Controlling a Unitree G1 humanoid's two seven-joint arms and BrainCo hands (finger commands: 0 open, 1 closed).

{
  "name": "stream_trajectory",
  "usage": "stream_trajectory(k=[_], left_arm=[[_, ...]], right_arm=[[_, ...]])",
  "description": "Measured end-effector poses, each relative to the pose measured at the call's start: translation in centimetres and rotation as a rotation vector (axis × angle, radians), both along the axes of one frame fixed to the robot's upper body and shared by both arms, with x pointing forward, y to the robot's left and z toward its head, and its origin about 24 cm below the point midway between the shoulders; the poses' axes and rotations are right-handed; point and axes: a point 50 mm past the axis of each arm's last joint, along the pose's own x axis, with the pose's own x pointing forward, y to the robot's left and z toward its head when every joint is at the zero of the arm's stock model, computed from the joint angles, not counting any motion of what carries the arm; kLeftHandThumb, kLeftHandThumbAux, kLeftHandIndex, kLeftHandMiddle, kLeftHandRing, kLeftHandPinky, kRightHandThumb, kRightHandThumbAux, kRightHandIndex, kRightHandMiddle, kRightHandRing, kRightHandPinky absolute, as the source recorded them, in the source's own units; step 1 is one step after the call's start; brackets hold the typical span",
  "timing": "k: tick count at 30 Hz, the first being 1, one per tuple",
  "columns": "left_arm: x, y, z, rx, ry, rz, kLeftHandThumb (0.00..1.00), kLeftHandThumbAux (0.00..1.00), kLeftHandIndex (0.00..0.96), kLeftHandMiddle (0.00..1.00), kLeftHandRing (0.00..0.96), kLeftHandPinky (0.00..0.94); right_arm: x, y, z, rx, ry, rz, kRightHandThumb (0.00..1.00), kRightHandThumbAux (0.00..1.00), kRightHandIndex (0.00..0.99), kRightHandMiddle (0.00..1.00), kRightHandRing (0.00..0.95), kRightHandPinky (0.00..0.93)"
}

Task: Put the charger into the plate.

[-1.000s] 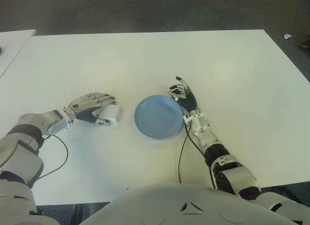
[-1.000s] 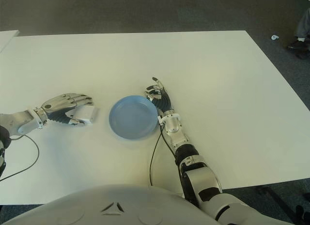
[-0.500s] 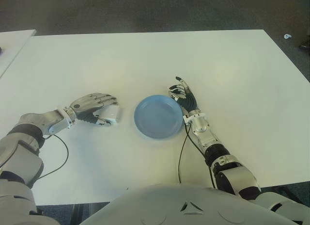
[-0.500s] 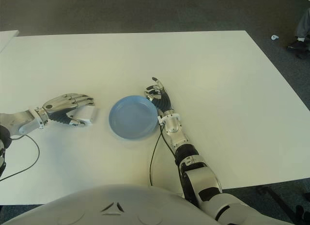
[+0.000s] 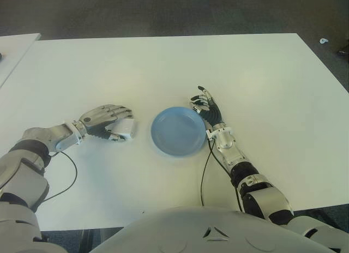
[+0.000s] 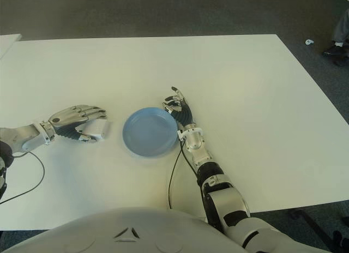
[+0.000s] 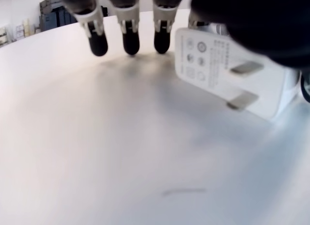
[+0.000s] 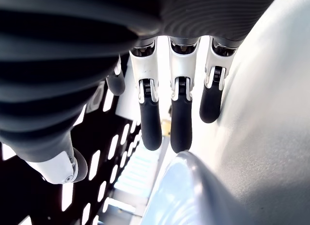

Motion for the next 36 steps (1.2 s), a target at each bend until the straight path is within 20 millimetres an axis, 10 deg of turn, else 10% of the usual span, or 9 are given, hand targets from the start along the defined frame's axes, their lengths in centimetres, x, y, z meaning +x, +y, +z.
stream_trajectory(k=[36], left_arm=[[-0.1, 0.2, -1.4, 0.016, -0.046, 0.073, 0.202, 0.27, 0.0, 0.003, 0.0, 0.008]], right_arm=[[0.0, 0.1, 0.1, 0.003, 0.005, -0.006, 0.0, 0.598, 0.079, 0.386, 0.404, 0.268]])
